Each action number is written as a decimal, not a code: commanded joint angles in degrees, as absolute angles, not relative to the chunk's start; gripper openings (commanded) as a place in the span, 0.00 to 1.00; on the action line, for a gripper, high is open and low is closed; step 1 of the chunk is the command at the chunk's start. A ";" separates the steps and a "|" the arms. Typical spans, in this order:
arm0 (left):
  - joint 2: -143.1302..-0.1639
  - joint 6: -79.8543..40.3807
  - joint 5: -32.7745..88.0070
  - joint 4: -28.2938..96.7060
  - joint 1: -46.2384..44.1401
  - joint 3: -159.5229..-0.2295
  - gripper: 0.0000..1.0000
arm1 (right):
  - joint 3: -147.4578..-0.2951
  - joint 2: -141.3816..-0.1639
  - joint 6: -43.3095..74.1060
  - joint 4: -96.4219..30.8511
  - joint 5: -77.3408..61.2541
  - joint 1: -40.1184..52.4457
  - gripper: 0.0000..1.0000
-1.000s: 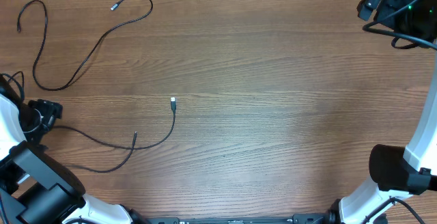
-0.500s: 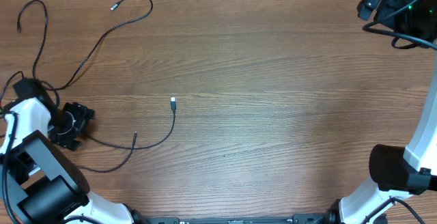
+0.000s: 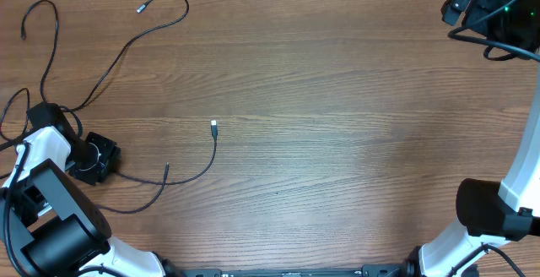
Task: Untangle cables
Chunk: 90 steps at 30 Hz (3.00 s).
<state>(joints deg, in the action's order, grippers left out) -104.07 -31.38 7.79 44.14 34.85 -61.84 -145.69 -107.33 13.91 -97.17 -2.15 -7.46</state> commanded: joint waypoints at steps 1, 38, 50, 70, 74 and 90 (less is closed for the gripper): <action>-104.71 -31.68 7.11 43.00 34.81 -61.10 0.28 | -145.86 -106.32 14.15 -97.01 -2.04 -7.53 1.00; -111.11 -32.23 3.27 38.96 35.00 -61.71 0.04 | -145.86 -106.32 14.15 -97.03 -2.04 -7.53 1.00; -111.11 -39.46 28.69 34.15 39.11 -71.64 0.04 | -145.86 -106.32 14.15 -97.01 -2.04 -7.53 1.00; -111.09 -28.18 18.72 41.54 38.96 -76.03 0.19 | -145.86 -106.32 14.15 -97.03 -2.04 -7.53 1.00; -111.00 -28.10 30.89 41.34 38.09 -77.14 0.26 | -145.86 -106.32 14.15 -97.03 -2.04 -7.53 1.00; -108.81 -17.54 41.04 51.96 26.35 -79.00 0.69 | -145.86 -106.32 14.15 -97.03 -2.04 -7.53 1.00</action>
